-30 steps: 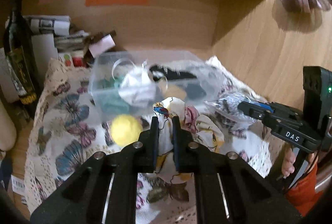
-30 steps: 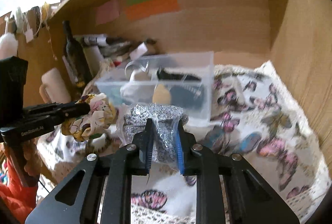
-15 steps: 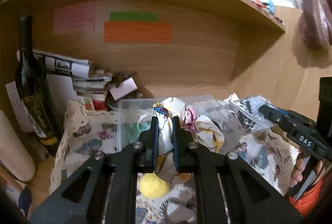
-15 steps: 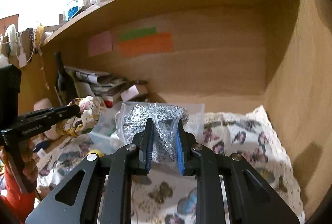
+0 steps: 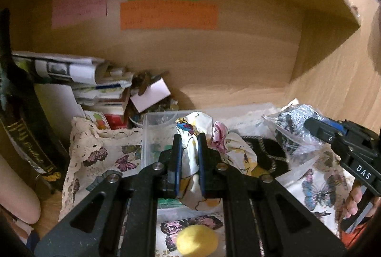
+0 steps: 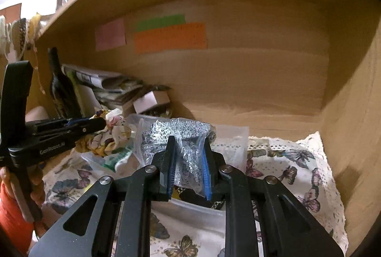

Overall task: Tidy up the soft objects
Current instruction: 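Carry the scrunchie and glitter pouch into the clear box and open both grippers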

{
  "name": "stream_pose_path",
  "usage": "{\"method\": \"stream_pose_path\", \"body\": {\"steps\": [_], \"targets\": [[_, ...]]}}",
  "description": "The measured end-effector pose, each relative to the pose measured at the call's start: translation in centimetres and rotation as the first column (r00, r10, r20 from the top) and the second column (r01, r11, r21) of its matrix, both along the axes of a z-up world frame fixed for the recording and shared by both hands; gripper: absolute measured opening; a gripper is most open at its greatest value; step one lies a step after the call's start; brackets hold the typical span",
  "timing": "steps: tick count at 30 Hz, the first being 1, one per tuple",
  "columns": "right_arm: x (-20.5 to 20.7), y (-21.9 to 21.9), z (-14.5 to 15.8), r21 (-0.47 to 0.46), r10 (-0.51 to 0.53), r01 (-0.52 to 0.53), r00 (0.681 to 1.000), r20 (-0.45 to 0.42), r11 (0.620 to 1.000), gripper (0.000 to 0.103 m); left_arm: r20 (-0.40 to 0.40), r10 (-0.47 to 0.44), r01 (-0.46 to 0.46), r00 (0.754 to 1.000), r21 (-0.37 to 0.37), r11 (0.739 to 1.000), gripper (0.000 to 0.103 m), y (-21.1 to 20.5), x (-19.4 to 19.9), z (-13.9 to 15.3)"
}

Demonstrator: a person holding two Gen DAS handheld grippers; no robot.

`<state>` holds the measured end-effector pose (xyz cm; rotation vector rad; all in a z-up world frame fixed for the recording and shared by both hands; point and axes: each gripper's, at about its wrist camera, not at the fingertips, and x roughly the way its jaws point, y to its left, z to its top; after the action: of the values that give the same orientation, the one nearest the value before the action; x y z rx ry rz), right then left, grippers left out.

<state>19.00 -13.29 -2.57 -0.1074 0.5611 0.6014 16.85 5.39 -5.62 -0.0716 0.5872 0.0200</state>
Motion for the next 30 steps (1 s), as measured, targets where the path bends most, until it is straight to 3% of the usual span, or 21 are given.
{"method": "stream_pose_path", "body": {"steps": [10, 14, 19, 22, 24, 30], "targets": [[2.4, 1.5, -3.9, -0.058, 0.026, -0.035, 0.99, -0.139, 0.998, 0.018, -0.109, -0.016, 0.019, 0.994, 0.021, 1.0, 0.011, -0.3, 2.4, -3.0], [2.5, 1.4, -3.9, -0.06, 0.026, -0.035, 0.989, -0.145, 0.998, 0.022, -0.136, -0.037, 0.04, 0.99, 0.021, 0.999, 0.014, -0.7, 2.7, -3.5], [2.4, 1.1, -3.6, -0.065, 0.0, -0.008, 0.993, -0.122, 0.998, 0.042, -0.138, -0.036, 0.04, 0.99, 0.03, 0.999, 0.03, -0.8, 2.5, -3.4], [1.9, 0.6, -2.8, -0.044, -0.005, 0.001, 0.996, -0.09, 0.999, 0.055, -0.119, -0.033, 0.037, 0.992, 0.027, 0.999, 0.047, -0.8, 1.9, -2.9], [1.5, 0.4, -2.2, -0.033, -0.007, 0.004, 0.997, -0.072, 0.999, 0.058, -0.102, -0.031, 0.033, 0.994, 0.025, 0.999, 0.063, -0.9, 1.6, -2.4], [-0.7, -0.2, -0.2, 0.006, -0.001, 0.001, 1.0, -0.001, 1.0, 0.074, -0.037, -0.046, 0.047, 0.998, 0.017, 0.999, 0.083, -1.2, -0.5, -0.4]]}}
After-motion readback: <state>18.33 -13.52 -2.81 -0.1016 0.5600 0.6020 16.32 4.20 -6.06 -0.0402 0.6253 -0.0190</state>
